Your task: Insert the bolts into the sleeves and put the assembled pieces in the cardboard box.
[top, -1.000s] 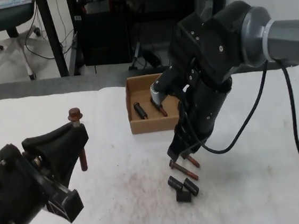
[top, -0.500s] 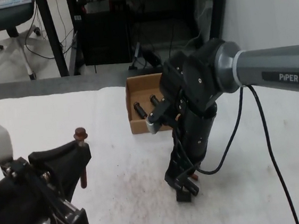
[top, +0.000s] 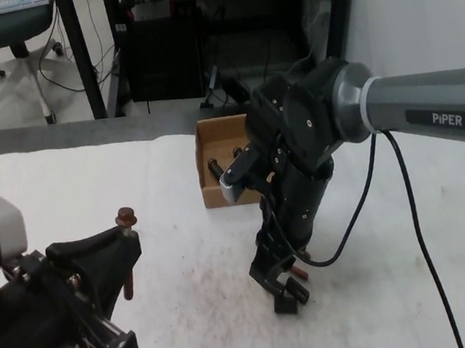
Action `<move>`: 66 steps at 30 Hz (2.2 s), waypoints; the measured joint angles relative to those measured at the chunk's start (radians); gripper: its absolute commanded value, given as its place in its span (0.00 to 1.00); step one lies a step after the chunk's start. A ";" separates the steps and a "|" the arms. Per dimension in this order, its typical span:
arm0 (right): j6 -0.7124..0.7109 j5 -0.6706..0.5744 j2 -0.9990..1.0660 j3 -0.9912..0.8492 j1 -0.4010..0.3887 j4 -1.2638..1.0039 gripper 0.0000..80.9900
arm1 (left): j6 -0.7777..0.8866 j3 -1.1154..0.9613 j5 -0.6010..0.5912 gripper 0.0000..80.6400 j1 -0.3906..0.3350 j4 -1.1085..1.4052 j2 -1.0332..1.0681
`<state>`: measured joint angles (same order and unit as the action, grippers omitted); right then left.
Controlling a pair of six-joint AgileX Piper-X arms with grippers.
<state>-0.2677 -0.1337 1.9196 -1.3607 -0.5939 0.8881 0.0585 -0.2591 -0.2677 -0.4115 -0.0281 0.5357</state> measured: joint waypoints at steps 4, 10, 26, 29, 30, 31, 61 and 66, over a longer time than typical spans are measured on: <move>-0.010 0.000 0.000 0.000 0.000 -0.004 0.44 | -0.004 0.000 0.000 0.00 0.000 0.000 0.000; -0.016 0.000 0.000 0.000 0.000 -0.031 0.44 | -0.009 0.000 0.000 0.00 0.000 -0.002 0.000; -0.016 0.000 0.002 0.017 -0.004 -0.032 0.44 | -0.013 0.000 0.000 0.00 0.000 -0.038 0.000; -0.016 0.000 0.001 0.017 -0.011 -0.032 0.44 | -0.013 0.000 0.000 0.00 0.000 -0.038 0.000; -0.016 0.000 0.001 0.017 -0.012 -0.032 0.44 | -0.013 0.000 0.000 0.00 0.000 -0.038 0.000; -0.016 0.000 0.001 0.017 -0.019 -0.032 0.44 | -0.013 0.000 0.000 0.00 0.000 -0.038 0.000; -0.039 0.031 0.068 0.017 -0.034 0.006 0.43 | -0.013 0.001 0.000 0.00 0.000 -0.046 0.000; -0.039 0.031 0.068 0.017 -0.034 0.001 0.43 | -0.013 0.001 0.000 0.00 0.000 -0.046 0.000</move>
<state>-0.3067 -0.1031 1.9872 -1.3438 -0.6277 0.8893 0.0451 -0.2582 -0.2677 -0.4115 -0.0741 0.5357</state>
